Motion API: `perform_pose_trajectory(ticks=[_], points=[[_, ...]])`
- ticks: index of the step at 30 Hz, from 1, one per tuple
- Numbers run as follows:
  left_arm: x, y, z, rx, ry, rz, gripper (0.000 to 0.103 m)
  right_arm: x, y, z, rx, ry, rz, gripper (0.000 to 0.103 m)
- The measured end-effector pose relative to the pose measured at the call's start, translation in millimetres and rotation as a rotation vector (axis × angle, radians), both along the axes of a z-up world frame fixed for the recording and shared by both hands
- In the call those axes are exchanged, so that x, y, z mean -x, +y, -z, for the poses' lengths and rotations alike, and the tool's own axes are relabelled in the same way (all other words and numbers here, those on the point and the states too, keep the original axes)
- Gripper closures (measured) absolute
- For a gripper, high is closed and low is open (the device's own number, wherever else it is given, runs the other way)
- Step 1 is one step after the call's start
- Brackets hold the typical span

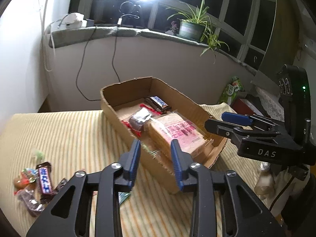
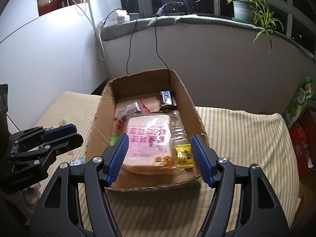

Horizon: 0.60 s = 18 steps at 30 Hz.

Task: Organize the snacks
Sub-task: 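Open both grippers to drop the yellow and green candies into the box, then grasp the Snickers bar with the right gripper while the left gripper grasps the bagged brownies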

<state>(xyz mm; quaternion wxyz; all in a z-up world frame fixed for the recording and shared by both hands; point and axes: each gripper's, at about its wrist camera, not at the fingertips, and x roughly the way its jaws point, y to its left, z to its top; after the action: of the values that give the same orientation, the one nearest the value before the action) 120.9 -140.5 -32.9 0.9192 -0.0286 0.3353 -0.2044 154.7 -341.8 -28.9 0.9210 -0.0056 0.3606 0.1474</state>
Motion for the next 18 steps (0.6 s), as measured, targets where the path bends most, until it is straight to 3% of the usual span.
perform_pose_trajectory(ticks=[10, 18], points=[[23.4, 45.0, -5.0, 0.010, -0.017, -0.091, 0.067, 16.0, 36.4, -9.5, 0.001, -0.011, -0.078, 0.035], [46.5, 96.8, 2.1, 0.009, -0.002, -0.217, 0.062, 24.6, 72.2, -12.0, -0.016, -0.005, -0.157, 0.035]])
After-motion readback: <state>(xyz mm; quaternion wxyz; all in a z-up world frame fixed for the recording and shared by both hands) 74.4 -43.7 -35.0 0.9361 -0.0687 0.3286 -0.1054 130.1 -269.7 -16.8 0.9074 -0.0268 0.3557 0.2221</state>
